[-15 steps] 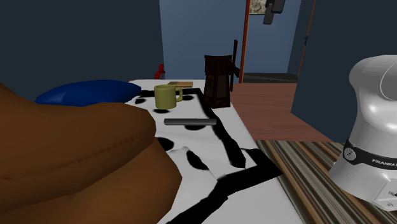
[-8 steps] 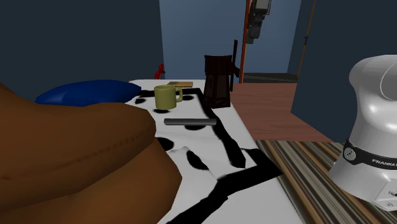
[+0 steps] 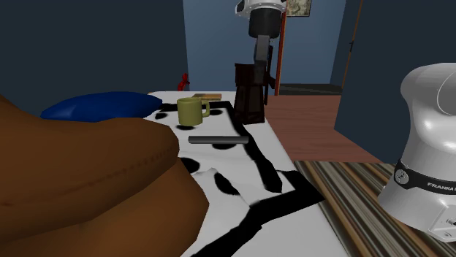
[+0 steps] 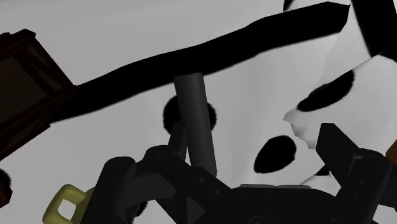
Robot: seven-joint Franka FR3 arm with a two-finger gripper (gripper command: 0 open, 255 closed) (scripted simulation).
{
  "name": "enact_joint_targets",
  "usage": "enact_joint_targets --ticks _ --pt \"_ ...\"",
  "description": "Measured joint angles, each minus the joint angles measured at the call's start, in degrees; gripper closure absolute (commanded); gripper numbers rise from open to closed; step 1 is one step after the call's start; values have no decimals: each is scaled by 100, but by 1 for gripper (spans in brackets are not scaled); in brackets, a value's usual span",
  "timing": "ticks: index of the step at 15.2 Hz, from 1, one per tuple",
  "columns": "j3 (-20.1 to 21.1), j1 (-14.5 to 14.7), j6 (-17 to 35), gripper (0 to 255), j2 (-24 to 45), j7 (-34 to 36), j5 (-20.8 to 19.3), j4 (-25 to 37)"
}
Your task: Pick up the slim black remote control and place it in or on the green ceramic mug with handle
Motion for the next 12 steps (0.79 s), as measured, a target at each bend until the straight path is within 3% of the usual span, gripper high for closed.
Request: enact_joint_targets --ticks 12 --pt "-389 46 1200 0 2628 -1108 592 929"
